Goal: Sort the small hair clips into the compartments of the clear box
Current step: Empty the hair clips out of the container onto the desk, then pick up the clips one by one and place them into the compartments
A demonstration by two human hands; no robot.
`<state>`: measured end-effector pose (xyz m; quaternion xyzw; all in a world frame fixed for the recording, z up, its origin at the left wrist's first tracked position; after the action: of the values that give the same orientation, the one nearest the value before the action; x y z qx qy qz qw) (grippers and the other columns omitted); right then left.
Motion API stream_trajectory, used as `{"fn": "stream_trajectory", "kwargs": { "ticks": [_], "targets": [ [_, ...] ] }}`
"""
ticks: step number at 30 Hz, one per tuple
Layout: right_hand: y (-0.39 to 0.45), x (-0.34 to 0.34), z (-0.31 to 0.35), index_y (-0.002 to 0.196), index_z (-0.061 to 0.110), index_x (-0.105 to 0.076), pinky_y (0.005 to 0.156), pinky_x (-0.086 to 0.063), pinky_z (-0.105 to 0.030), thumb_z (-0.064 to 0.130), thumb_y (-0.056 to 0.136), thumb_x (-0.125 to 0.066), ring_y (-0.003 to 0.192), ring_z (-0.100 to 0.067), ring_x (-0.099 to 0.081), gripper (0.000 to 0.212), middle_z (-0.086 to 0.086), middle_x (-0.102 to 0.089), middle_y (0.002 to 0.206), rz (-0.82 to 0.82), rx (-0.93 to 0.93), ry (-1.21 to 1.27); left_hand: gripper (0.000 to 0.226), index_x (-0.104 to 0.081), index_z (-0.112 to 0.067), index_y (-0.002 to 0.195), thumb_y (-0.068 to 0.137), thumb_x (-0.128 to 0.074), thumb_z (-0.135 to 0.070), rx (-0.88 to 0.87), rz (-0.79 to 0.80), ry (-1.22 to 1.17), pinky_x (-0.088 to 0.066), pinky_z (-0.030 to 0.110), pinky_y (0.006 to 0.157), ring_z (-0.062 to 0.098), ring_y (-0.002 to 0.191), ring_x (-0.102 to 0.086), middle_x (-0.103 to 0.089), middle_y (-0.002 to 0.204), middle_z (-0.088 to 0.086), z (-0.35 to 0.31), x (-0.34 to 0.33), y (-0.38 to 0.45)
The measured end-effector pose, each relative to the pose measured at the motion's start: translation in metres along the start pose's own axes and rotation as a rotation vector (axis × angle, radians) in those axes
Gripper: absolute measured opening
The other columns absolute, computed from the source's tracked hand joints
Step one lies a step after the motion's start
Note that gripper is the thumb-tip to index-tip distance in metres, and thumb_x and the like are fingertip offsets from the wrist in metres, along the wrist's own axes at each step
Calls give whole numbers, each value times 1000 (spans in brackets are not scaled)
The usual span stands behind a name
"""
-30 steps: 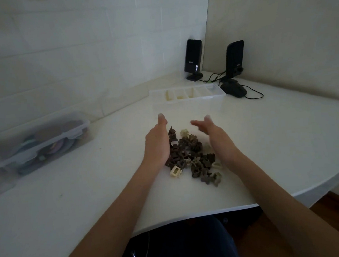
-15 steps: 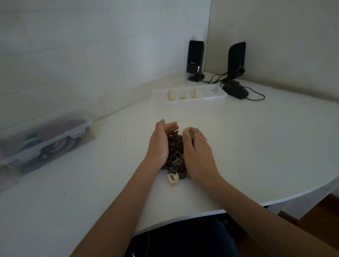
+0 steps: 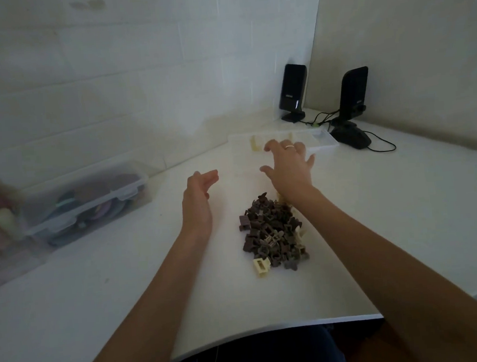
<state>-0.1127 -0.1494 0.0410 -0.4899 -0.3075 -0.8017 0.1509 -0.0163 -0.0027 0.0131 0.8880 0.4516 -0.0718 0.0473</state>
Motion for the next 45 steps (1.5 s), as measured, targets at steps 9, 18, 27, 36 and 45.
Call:
{"fn": "stream_trajectory", "kwargs": {
  "ticks": [9,18,27,36,45],
  "targets": [
    [-6,10,11,94,17,-70,103,-25,-66,4,90,-57,110,-29,-35,19,-2,-43,98,24,92,95,67,-55,-1,127,102,-21,-53,228,-32,-189,-33,35,113,27,133,-45,-56,133,15,-9,24,11],
    [-63,23,39,83,15,-68,81,-46,-58,1,75,-73,94,-29,-42,18,-5,-51,90,-201,604,105,71,-52,-14,133,91,-34,-68,194,6,-256,-40,47,105,23,117,-54,-55,130,6,-39,32,-5],
    [-95,6,91,88,15,-72,83,-43,-66,8,83,-65,92,-33,-43,11,-9,-49,88,-93,637,329,30,-60,-25,114,96,-48,-46,-148,-276,-91,-53,27,87,10,101,-66,-65,122,9,-56,90,-2],
    [-88,22,72,131,30,-53,95,-30,-21,14,95,-53,112,-10,-39,39,4,-53,123,347,653,380,21,-63,-23,100,101,-43,-16,-195,-221,20,-51,18,74,2,79,-67,-62,111,7,-43,106,9],
    [-85,11,63,139,41,-37,107,-25,-38,11,94,-46,125,-15,-34,54,9,-44,137,300,712,179,23,-66,-26,100,101,-45,-36,-58,-29,-92,-51,24,79,27,115,-62,-54,139,20,-32,103,22]
  ]
}}
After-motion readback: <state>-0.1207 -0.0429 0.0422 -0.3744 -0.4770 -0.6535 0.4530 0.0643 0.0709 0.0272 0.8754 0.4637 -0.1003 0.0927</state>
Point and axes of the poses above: each hand's wrist, its own y-axis towards the middle knuckle, its own x-axis out of the back of the hand, z = x × y, the point moved 2 cm from there along y, towards the middle knuckle
